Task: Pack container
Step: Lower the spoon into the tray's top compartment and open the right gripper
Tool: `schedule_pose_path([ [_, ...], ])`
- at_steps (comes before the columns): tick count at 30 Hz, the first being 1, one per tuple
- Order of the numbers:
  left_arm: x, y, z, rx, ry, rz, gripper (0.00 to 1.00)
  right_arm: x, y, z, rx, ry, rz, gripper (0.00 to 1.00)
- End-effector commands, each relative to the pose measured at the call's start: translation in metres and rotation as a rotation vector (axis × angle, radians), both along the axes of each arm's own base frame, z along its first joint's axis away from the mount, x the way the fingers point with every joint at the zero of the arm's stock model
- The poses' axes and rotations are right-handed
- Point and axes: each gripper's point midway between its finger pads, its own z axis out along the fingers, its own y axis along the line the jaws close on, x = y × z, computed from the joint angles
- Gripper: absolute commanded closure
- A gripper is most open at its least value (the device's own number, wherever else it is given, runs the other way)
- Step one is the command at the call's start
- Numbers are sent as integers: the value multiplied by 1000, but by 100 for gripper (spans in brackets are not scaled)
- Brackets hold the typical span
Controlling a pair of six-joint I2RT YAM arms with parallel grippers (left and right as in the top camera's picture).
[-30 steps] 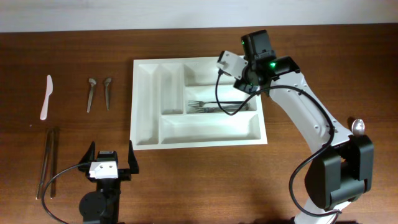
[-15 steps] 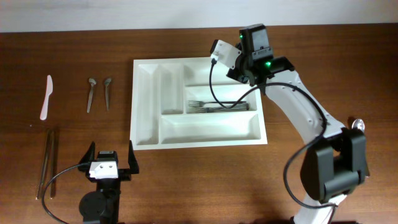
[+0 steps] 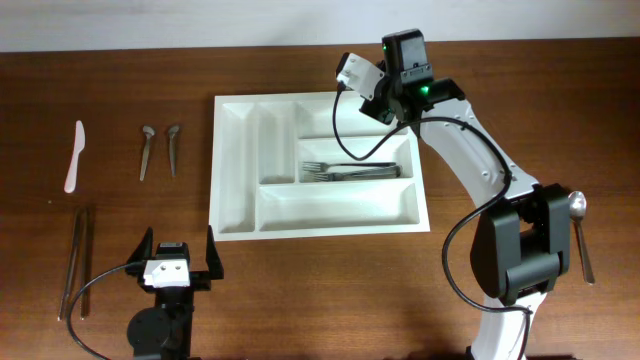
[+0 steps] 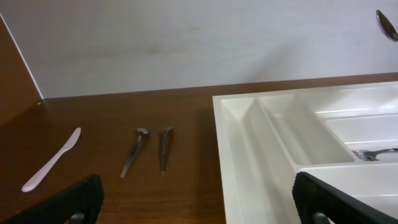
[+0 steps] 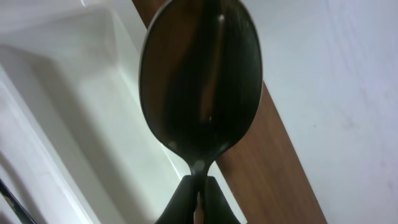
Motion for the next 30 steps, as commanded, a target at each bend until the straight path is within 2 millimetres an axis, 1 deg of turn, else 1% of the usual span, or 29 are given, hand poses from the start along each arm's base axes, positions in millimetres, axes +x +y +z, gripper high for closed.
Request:
schedule_pose_path([
  [1, 0, 1, -2, -10, 3, 6, 1, 0, 11, -2, 41, 14, 56, 96],
  [4, 0, 1, -2, -10, 3, 6, 1, -3, 14, -5, 22, 17, 98, 96],
  [7, 0, 1, -2, -10, 3, 6, 1, -4, 15, -12, 12, 29, 105, 96],
  [16, 0, 1, -2, -10, 3, 6, 1, -9, 12, -60, -17, 137, 102, 96],
  [26, 0, 1, -2, -10, 3, 6, 1, -15, 11, -92, -32, 208, 102, 96],
  [27, 0, 1, -2, -10, 3, 6, 1, -16, 11, -93, -34, 213, 102, 95],
  [28, 0, 1, -2, -10, 3, 6, 1, -17, 11, -93, -34, 216, 102, 85],
  [30, 0, 1, -2, -10, 3, 6, 1, -16, 11, -93, -34, 215, 102, 79],
])
